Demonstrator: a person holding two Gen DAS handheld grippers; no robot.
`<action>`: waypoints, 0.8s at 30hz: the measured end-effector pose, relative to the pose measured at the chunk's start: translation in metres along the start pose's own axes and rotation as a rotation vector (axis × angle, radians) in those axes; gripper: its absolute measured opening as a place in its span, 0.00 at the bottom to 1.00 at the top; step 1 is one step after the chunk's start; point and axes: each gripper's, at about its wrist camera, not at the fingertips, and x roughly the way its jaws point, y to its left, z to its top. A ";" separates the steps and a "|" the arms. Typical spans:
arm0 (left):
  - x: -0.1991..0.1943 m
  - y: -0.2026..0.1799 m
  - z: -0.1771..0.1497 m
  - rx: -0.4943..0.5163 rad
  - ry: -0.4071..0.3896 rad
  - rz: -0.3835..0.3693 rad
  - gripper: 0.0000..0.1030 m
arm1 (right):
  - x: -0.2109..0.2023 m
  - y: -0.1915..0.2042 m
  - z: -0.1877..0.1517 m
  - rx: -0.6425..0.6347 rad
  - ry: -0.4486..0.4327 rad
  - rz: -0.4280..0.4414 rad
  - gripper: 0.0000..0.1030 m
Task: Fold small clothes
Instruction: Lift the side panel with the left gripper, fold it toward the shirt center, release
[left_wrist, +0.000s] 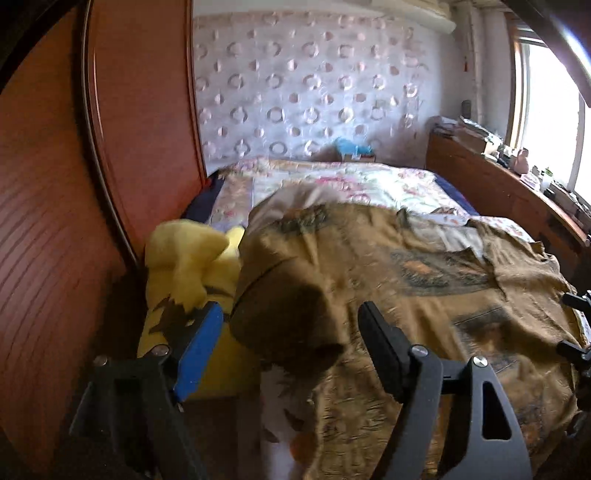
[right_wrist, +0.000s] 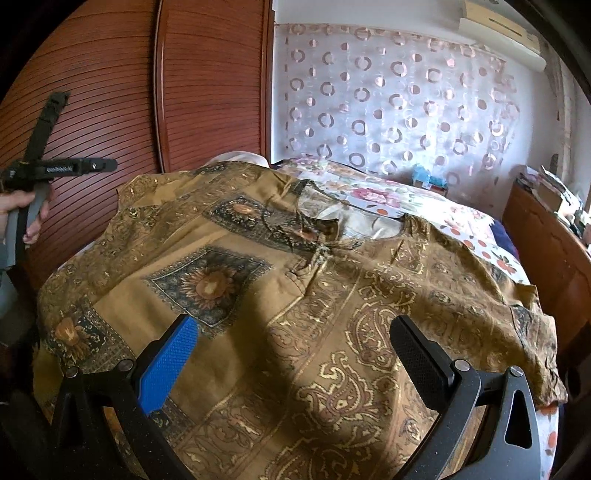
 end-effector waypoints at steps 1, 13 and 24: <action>0.007 0.001 -0.001 -0.004 0.011 -0.015 0.74 | 0.001 0.000 0.001 -0.002 0.000 0.001 1.00; 0.047 -0.018 0.015 -0.034 0.012 -0.123 0.04 | 0.001 -0.005 0.002 -0.008 0.000 -0.014 1.00; 0.025 -0.102 -0.007 0.194 0.081 -0.251 0.12 | 0.008 -0.010 -0.004 0.021 0.028 -0.007 1.00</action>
